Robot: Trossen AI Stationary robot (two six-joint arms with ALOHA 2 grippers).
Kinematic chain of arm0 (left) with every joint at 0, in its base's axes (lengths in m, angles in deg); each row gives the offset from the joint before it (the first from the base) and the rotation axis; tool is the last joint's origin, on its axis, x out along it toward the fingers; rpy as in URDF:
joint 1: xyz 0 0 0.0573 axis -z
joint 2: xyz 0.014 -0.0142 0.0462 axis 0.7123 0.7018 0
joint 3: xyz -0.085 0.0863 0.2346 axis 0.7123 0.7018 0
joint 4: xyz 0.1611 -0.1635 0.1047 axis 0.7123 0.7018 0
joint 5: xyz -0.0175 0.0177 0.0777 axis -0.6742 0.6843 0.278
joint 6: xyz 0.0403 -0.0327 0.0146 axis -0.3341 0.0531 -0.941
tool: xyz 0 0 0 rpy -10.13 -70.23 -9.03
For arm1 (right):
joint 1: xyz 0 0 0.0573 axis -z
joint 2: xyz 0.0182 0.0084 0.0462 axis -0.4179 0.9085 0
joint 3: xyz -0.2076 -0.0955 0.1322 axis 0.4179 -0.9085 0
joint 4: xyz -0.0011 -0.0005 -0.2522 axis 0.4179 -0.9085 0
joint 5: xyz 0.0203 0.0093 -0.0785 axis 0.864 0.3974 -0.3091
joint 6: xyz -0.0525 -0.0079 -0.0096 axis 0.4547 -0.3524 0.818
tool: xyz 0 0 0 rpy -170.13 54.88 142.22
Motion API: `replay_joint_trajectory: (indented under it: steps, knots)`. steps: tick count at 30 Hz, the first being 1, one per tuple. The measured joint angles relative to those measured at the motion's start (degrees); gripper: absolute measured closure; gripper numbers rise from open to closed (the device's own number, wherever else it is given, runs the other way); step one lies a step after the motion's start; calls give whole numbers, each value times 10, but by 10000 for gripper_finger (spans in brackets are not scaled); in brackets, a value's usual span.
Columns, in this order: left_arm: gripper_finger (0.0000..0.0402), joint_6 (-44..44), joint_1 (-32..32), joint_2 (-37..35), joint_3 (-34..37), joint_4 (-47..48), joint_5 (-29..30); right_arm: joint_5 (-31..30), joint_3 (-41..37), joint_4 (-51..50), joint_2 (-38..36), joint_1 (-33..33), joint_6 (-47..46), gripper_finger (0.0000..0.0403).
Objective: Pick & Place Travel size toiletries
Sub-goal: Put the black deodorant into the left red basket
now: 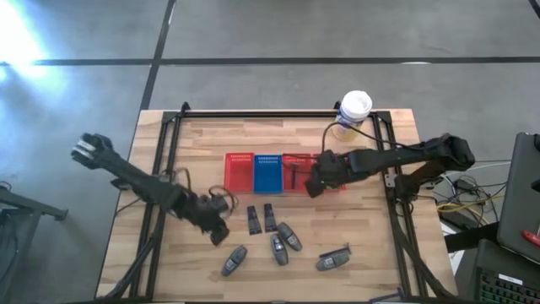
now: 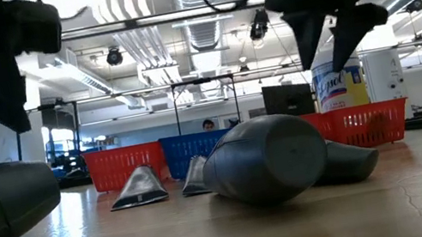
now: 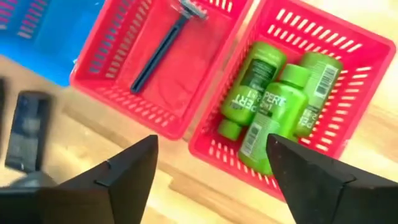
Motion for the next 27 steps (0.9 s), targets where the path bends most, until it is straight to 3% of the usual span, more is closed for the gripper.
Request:
replay_joint_trajectory:
  steps: [6, 10, 21, 27]
  knots:
    - [195, 121, 56, 132, -101, 78, 11, -24, -31, 1, -55, -46, 2, 69]
    - [190, 148, 69, 205, -158, 85, -4, -32, -52, 2, -90, -63, -3, 50]
    - [70, 187, 69, 321, -289, 144, -34, -32, -105, 5, -145, -69, -20, 39]
    - [51, 199, 70, 372, -313, 143, -67, -32, -108, 6, -147, -69, -12, 39]
